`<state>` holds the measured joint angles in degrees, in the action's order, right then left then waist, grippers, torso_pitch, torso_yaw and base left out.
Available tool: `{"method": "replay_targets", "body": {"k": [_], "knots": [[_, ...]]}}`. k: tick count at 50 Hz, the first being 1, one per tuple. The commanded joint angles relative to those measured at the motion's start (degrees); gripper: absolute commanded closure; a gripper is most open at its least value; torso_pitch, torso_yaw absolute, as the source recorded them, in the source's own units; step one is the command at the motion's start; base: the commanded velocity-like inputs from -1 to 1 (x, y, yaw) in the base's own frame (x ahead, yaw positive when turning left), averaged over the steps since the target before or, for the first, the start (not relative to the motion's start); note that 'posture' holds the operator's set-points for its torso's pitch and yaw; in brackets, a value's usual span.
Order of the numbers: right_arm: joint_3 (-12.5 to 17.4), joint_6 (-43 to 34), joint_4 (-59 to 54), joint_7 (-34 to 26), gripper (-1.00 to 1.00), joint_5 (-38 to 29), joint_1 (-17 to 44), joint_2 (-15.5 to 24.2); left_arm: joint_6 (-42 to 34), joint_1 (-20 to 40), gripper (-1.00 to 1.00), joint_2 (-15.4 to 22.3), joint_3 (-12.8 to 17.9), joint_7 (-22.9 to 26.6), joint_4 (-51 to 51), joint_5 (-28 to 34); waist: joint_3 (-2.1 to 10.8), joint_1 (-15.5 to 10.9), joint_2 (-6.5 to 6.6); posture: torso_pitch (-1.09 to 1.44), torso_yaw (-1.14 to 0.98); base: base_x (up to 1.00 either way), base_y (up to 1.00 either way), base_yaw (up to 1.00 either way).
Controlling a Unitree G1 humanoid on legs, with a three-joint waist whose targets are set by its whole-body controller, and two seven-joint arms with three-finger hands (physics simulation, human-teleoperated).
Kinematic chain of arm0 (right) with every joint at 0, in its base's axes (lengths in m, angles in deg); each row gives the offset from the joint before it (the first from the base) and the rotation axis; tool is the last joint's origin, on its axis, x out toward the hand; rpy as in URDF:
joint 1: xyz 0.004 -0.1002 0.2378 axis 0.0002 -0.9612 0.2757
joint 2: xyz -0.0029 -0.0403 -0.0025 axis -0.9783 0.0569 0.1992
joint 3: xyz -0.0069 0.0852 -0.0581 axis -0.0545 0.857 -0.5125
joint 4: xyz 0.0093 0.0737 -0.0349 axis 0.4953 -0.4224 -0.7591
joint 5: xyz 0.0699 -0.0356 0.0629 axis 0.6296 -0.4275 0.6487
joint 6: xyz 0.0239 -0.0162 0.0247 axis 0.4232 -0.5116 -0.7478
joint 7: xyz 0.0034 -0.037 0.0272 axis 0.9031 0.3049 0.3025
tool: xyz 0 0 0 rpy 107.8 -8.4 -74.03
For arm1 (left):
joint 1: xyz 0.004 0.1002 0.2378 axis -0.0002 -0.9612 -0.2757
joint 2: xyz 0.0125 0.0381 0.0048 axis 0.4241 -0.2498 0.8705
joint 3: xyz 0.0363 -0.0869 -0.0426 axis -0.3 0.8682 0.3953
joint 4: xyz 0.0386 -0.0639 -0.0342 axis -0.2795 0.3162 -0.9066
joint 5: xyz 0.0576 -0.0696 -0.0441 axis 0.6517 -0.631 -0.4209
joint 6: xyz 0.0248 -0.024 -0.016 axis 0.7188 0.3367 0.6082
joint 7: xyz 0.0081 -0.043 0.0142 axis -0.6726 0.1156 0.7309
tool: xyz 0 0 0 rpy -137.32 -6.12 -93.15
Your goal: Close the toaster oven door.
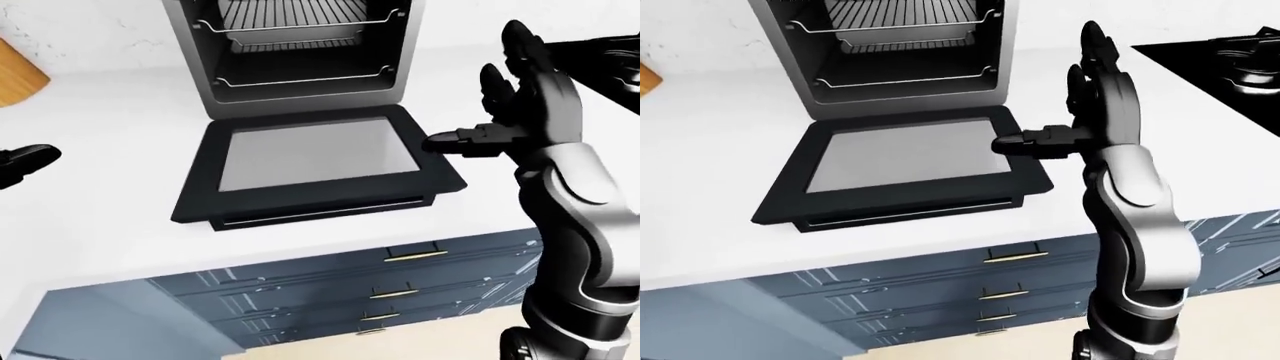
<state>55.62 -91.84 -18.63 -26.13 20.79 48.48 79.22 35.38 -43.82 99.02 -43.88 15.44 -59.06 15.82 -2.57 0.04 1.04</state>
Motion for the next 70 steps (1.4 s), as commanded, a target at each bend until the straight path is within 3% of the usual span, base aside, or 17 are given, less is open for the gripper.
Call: {"method": "replay_targets", "body": {"k": [1, 3, 10, 16, 20, 23, 25, 26, 34, 37, 38, 40, 44, 47, 48, 56, 70], "knots": [[0.73, 1.62, 1.51, -0.03, -1.0, 0.04, 1.61, 0.42, 1.74, 1.23, -1.0, 1.64, 1.14, 0.31, -1.96, 0.26, 1.38, 0.03, 0.52, 0.0, 0.0, 0.0, 0.0, 0.0], [0.73, 1.8, 1.18, 0.08, -1.0, 0.06, 1.76, 0.41, 1.46, 1.31, -1.0, 1.75, 1.18, 0.3, -1.87, 0.3, 2.47, 0.1, 0.8, 0.0, 0.0, 0.05, 0.0, 0.0], [2.63, 0.6, 0.66, 2.03, -1.0, 2.73, 4.73, 1.75, 0.07, 1.78, -1.0, 2.14, 1.33, -0.44, -1.71, 0.82, 1.25, 0.19, -0.64, 0.0, 0.0, 0.11, 0.0, 0.0], [4.05, 0.55, -0.88, 3.84, -1.0, 5.75, 6.74, 4.68, 0.48, 1.9, -1.0, 2.43, 1.36, -0.59, -1.08, 0.38, 1.64, 0.12, -0.69, 0.0, 0.0, 0.13, 0.0, 0.0], [4.27, 0.5, -0.71, 4.72, -1.0, 7.28, 6.49, 5.98, 0.72, 2.08, -1.0, 2.87, 1.53, -0.7, -0.66, 0.1, 0.84, 0.36, 0.9, 0.0, 0.0, 0.13, 0.0, 0.0], [3.53, 0.51, -0.83, 4.99, -1.0, 7.84, 6.73, 6.12, 0.93, 2.25, -1.0, 3.16, 1.48, -0.82, -0.01, -0.06, 1.17, 0.81, 4.29, 0.0, 0.0, 0.13, 0.0, 0.0], [3.21, 0.39, -0.63, 4.96, -1.0, 7.96, 6.55, 6.15, 0.81, 2.25, -1.0, 3.32, 1.52, -1.01, 0.19, -0.3, 0.87, 0.29, 3.53, 0.0, 0.0, 0.13, 0.0, 0.0], [3.11, 0.35, -0.52, 4.93, -1.0, 7.96, 6.42, 6.12, 0.83, 2.2, -1.0, 3.36, 1.52, -1.03, 0.18, -0.37, 0.67, 0.55, 4.3, 0.0, 0.0, 0.13, 0.0, 0.0], [3.2, 0.29, 0.04, 4.59, -1.0, 7.81, 5.73, 5.86, 0.94, 1.99, -1.0, 3.44, 1.51, -1.11, 0.13, -0.5, 0.4, -0.3, 0.04, 0.0, 0.0, 0.13, 0.0, 0.0], [3.09, 0.18, -0.03, 4.59, -1.0, 7.74, 6.12, 5.95, 0.85, 2.01, -1.0, 3.59, 1.64, -1.15, 0.21, -0.58, 1.64, -0.51, -4.24, 0.0, 0.0, 0.14, 0.0, 0.0], [2.96, 0.35, -0.11, 4.51, -1.0, 7.53, 6.08, 6.03, 0.94, 2.07, -1.0, 3.63, 1.61, -1.11, 0.38, -0.56, 1.19, -0.1, -2.21, 0.0, 0.0, 0.14, 0.0, 0.0], [2.83, 0.76, -0.36, 4.41, -1.0, 7.04, 6.08, 6.15, 1.06, 2.11, -1.0, 3.71, 1.57, -1.17, 0.56, -0.48, 0.88, -0.07, -2.81, 0.0, 0.0, 0.1, 0.0, 0.0], [2.96, 0.96, -0.32, 3.98, -1.0, 6.76, 5.92, 5.92, 1.21, 2.26, -1.0, 3.98, 1.56, -1.28, 0.98, -0.44, 0.27, 0.25, -0.84, 0.0, 0.0, 0.0, 0.0, 0.0], [3.27, 0.43, 0.12, 3.66, -1.0, 7.37, 5.99, 5.61, 1.33, 2.05, -1.0, 3.81, 1.51, -1.09, 0.57, -0.46, 0.34, 0.92, 2.47, 0.0, 0.0, 0.0, 0.0, 0.0], [3.26, 0.02, 0.45, 3.51, -1.0, 7.79, 5.94, 5.65, 1.35, 2.05, -1.0, 3.8, 1.53, -1.02, 0.57, -0.48, -0.17, 0.76, 0.94, 0.0, 0.0, 0.0, 0.0, 0.0], [1.52, 2.5, -0.64, 1.22, -1.0, 3.78, 6.16, 6.14, 1.23, 2.06, -1.0, 3.97, 1.84, -1.07, 0.52, -0.98, 1.0, 0.44, 0.65, 0.0, 0.0, 0.0, 0.0, 0.0], [-0.56, 7.47, -3.16, -7.3, -1.0, -8.17, 5.98, 8.04, 1.81, 2.12, -1.0, 5.5, 2.44, -1.12, 2.5, -1.54, 0.84, 0.31, 0.55, 0.0, 0.0, 0.0, 0.0, 0.0]]}}
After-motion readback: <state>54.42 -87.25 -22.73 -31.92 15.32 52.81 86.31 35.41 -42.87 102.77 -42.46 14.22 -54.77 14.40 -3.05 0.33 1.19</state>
